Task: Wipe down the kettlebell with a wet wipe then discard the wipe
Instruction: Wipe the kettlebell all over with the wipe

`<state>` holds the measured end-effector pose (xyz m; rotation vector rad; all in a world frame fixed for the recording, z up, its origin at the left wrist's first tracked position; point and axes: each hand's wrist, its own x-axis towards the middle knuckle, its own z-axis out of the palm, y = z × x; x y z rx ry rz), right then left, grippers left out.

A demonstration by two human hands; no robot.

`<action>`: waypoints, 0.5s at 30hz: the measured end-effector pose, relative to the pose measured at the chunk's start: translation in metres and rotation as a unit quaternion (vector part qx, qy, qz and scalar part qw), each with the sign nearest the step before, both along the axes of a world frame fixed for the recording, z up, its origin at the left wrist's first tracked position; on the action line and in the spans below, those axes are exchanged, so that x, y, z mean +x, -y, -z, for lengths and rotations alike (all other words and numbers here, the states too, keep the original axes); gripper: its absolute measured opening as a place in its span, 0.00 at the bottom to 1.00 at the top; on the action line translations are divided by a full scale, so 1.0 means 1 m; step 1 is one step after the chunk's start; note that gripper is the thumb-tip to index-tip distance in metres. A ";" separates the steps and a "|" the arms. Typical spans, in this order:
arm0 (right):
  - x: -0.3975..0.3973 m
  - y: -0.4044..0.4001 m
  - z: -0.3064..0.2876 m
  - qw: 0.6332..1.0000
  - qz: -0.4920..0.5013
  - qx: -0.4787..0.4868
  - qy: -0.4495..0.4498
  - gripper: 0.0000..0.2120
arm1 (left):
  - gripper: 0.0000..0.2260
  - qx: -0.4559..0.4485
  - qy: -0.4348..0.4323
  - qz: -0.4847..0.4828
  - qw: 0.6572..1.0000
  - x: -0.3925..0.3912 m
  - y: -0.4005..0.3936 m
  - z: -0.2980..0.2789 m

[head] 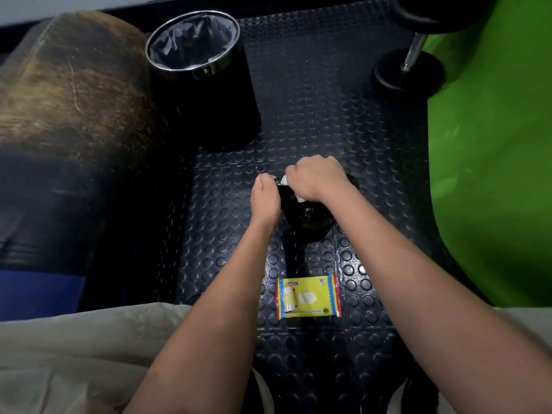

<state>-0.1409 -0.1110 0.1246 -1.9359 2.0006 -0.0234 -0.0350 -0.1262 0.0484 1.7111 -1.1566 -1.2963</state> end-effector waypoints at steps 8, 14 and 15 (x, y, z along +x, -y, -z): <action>-0.053 -0.014 0.014 0.990 0.098 -0.063 0.083 0.20 | 0.11 -0.017 0.007 0.027 0.999 -0.002 -0.005 -0.003; -0.045 -0.008 0.011 0.996 0.088 -0.012 -0.017 0.22 | 0.11 -0.011 0.005 0.023 1.000 0.000 -0.004 0.000; -0.037 -0.007 0.009 0.996 0.082 -0.014 -0.018 0.21 | 0.11 -0.008 0.004 0.017 1.000 0.000 -0.003 -0.001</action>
